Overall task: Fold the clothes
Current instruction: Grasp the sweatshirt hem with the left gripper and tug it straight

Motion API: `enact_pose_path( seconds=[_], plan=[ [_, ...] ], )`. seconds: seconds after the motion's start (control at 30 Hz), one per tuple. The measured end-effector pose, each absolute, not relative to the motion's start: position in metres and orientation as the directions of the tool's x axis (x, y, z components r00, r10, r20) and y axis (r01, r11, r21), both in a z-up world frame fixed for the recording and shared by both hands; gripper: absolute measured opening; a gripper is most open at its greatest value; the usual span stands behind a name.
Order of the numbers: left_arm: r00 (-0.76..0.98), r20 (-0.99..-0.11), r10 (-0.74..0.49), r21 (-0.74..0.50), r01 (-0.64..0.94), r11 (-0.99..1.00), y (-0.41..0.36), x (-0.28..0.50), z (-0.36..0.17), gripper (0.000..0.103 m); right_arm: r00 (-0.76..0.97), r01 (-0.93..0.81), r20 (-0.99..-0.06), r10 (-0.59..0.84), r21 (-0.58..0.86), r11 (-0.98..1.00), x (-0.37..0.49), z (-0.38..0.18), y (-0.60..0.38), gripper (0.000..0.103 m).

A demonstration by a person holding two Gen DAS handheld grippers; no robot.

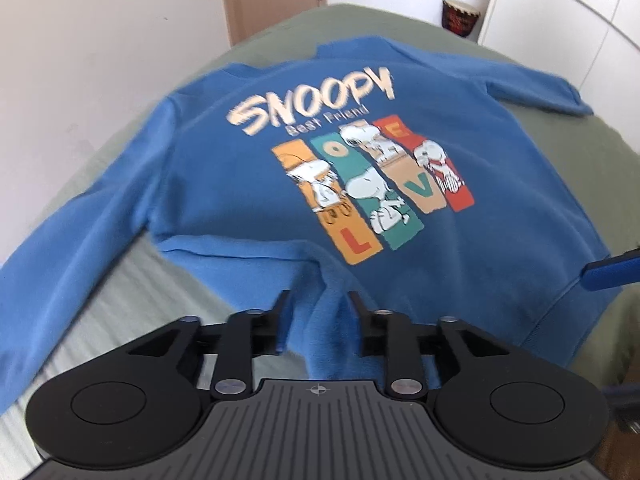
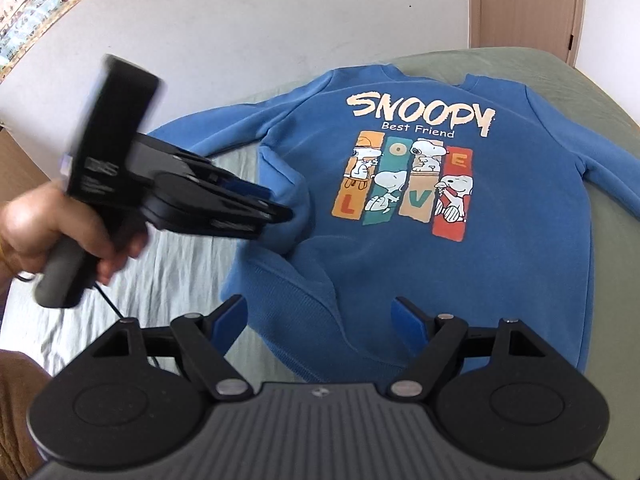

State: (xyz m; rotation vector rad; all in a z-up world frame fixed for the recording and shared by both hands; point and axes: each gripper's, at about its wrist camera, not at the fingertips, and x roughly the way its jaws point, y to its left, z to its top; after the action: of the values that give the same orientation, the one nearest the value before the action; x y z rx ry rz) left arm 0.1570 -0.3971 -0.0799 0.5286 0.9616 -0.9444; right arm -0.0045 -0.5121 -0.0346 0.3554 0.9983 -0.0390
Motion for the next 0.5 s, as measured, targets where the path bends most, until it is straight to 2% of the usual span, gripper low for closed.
enact_pose_path(
  seconds=[0.07, 0.37, 0.5],
  plan=[
    [0.244, -0.862, -0.444, -0.029, 0.852, 0.523, -0.379, 0.158, -0.069, 0.045, 0.548, 0.19, -0.826, 0.133, 0.278, 0.942, -0.006, -0.034, -0.511, 0.081],
    [0.192, -0.88, -0.434, -0.08, 0.841, 0.535, -0.327, 0.146, -0.074, 0.045, 0.545, 0.177, -0.826, 0.145, 0.282, 0.943, -0.014, -0.036, -0.504, 0.081],
    [0.209, -0.883, -0.42, -0.019, 0.879, 0.476, -0.335, 0.133, -0.1, 0.045, 0.538, 0.168, -0.83, 0.148, 0.277, 0.946, -0.014, -0.038, -0.5, 0.081]
  ],
)
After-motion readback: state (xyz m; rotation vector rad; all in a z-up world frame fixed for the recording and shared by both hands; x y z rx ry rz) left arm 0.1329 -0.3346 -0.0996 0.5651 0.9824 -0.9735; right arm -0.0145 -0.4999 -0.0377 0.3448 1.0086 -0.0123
